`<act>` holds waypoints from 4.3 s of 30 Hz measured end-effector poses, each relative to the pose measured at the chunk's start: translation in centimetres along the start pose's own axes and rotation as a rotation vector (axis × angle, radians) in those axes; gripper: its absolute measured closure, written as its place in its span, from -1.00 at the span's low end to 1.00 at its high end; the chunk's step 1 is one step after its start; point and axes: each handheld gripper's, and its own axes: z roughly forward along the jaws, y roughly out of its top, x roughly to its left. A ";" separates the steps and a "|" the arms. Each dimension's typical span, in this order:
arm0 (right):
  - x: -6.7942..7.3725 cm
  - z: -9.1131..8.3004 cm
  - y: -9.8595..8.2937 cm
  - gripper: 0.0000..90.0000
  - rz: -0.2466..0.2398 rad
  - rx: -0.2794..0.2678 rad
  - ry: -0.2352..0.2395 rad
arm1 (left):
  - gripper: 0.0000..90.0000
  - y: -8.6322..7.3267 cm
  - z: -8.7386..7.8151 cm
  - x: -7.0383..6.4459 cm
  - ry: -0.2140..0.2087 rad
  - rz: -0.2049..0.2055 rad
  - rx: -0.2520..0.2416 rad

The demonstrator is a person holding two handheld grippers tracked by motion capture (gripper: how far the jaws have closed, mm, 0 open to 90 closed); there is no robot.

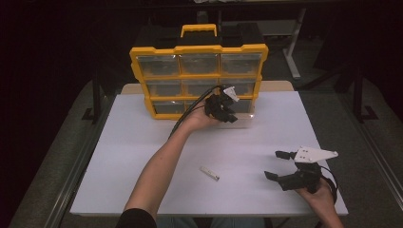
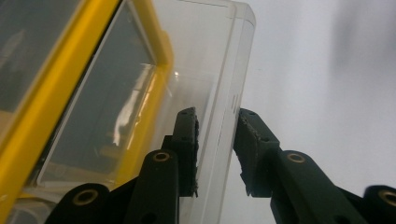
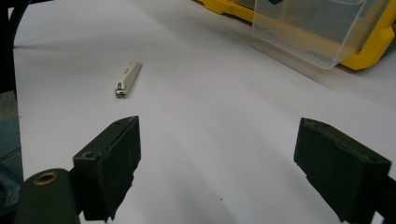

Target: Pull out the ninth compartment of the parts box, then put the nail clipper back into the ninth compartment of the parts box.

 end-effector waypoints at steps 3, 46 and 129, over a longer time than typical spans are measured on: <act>0.0 0.0 0.0 -0.69 -0.002 0.001 0.001 | 0.57 0.0 -0.1 -0.1 -0.020 -0.003 -0.004; 0.1 0.4 0.0 -0.69 0.001 0.012 0.003 | 0.25 -1.2 -2.8 -1.2 -0.118 -0.020 -0.122; 0.1 1.2 -0.3 -0.69 0.083 0.040 -0.030 | -0.44 -13.1 -13.9 -7.4 0.069 -0.197 -0.358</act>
